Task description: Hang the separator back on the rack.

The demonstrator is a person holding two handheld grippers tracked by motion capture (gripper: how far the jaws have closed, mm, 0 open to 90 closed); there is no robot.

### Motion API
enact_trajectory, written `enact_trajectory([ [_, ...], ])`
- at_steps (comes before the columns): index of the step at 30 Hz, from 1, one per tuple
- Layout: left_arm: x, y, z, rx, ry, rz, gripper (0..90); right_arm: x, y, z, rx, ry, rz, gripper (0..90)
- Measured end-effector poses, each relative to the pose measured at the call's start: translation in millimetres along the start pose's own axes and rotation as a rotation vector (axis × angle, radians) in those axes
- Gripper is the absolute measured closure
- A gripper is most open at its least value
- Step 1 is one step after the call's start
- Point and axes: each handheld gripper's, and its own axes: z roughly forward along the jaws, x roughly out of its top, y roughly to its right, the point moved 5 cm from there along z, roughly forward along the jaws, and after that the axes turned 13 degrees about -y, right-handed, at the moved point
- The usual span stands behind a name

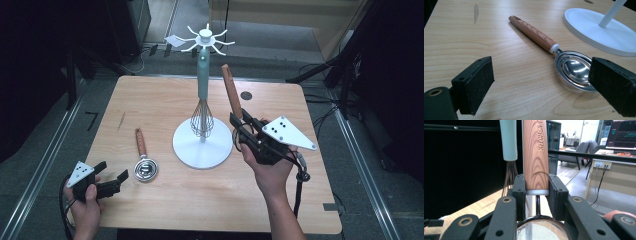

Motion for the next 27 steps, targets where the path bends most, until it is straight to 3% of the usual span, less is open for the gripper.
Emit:
enact_trajectory([
  [18, 0.0, -0.1, 0.1, -0.002, -0.001, 0.002, 6.9, 19.2, -1.3, -7.6, -0.03, 0.058, -0.008, 72.3],
  [27, 0.0, -0.2, 0.0, -0.003, -0.001, 0.001, 6.9, 24.2, -2.8, -5.0, -0.037, 0.061, -0.012, 72.3],
])
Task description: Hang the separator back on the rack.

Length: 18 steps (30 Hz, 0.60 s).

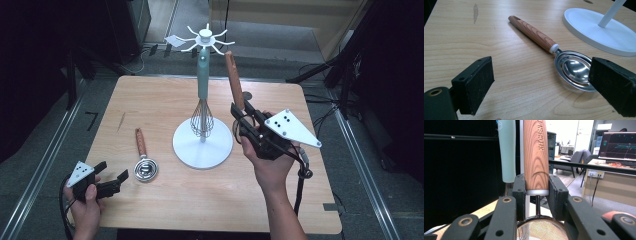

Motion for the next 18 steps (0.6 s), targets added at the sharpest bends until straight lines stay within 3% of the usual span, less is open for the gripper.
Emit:
enact_trajectory([
  [18, 0.1, -0.2, 0.1, -0.003, 0.002, 0.001, 6.9, 6.0, -3.8, 8.8, -0.004, -0.013, -0.005, 72.3],
])
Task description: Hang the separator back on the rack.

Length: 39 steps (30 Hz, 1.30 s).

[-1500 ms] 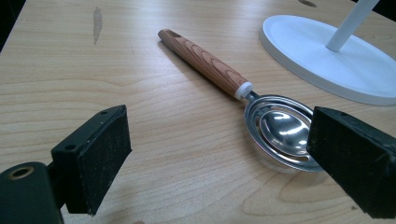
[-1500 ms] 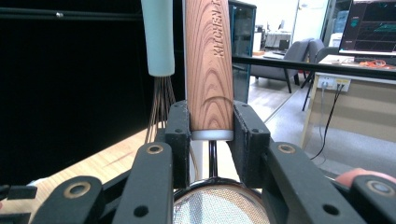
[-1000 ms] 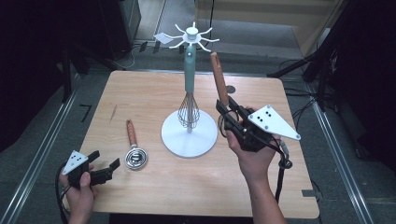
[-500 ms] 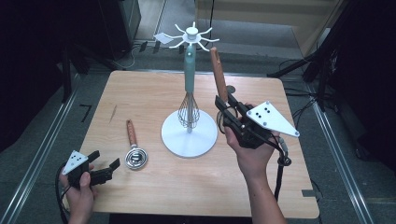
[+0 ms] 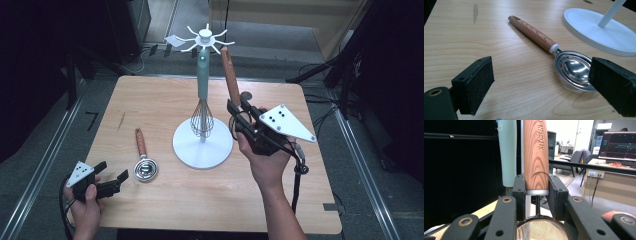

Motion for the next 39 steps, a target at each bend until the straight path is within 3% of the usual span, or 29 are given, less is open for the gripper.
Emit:
enact_trajectory([
  [14, -0.1, -0.2, -0.2, -0.003, -0.003, -0.001, 6.9, -0.4, -2.1, 9.8, -0.011, -0.02, -0.008, 72.3],
  [23, 0.0, -0.1, -0.1, -0.002, -0.001, 0.0, 6.9, -3.0, -4.1, 15.0, -0.062, -0.044, -0.038, 72.4],
  [39, -0.1, 0.1, -0.1, -0.001, -0.002, -0.001, 6.9, -3.5, -6.1, 16.6, -0.075, -0.049, -0.065, 71.6],
])
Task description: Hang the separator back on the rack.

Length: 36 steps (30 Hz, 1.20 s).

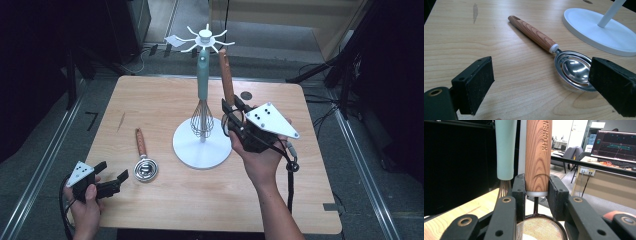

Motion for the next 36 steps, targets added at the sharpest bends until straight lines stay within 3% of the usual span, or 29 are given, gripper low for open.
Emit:
enact_trajectory([
  [15, 0.0, 0.0, 0.0, 0.0, 0.0, 0.0, 6.9, -0.2, -2.9, 2.4, 0.03, 0.002, -0.01, 69.7],
  [25, 0.0, 0.2, 0.1, 0.001, 0.002, 0.0, 6.9, 1.7, -2.7, 1.1, 0.057, 0.013, 0.006, 62.3],
  [30, 0.0, 0.2, 0.0, 0.002, 0.002, 0.001, 6.9, 4.3, 0.6, -0.7, 0.058, 0.035, 0.02, 67.9],
  [34, 0.0, 0.2, 0.1, 0.002, 0.001, 0.002, 6.9, 10.0, 4.3, -0.8, 0.065, 0.064, 0.026, 82.5],
  [36, 0.0, 0.2, 0.0, 0.002, 0.001, 0.002, 6.9, 11.6, 4.6, -0.5, 0.075, 0.068, 0.03, 85.4],
])
